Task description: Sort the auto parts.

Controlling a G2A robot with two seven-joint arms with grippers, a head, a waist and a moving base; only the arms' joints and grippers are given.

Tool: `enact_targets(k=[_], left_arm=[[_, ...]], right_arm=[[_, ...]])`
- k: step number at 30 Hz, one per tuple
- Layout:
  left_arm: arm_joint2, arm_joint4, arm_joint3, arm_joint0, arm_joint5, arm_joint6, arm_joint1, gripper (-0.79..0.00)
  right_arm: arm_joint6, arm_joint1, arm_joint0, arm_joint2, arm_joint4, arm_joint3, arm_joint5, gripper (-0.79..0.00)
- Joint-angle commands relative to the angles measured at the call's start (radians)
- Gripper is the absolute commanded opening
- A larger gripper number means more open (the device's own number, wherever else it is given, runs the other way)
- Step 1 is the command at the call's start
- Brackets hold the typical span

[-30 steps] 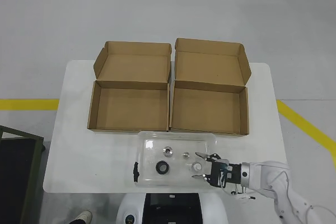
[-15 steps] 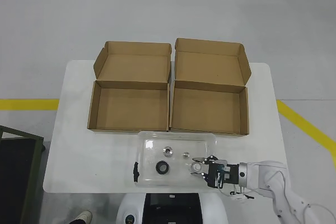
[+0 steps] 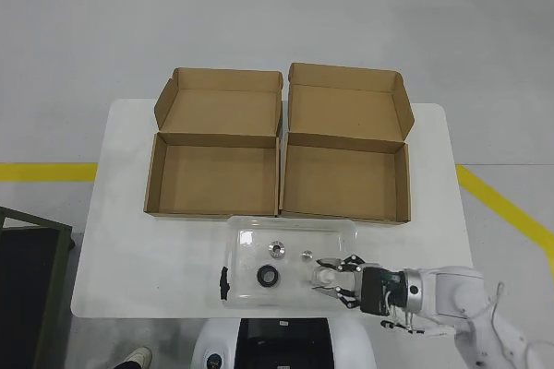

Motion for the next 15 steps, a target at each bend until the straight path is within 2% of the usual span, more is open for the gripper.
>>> enact_targets(k=[1, 10, 15], left_arm=[[0.0, 0.0, 0.0, 0.0, 0.0, 0.0, 0.0, 0.0], [0.0, 0.0, 0.0, 0.0, 0.0, 0.0, 0.0, 0.0], [0.0, 0.0, 0.0, 0.0, 0.0, 0.0, 0.0, 0.0]], right_arm=[[0.007, 0.002, -0.002, 0.007, 0.074, -0.004, 0.001, -0.785], [0.067, -0.005, 0.009, -0.011, 0.386, -0.013, 0.159, -0.785], [0.084, -0.014, 0.028, -0.029, 0.553, -0.004, 0.296, -0.785]])
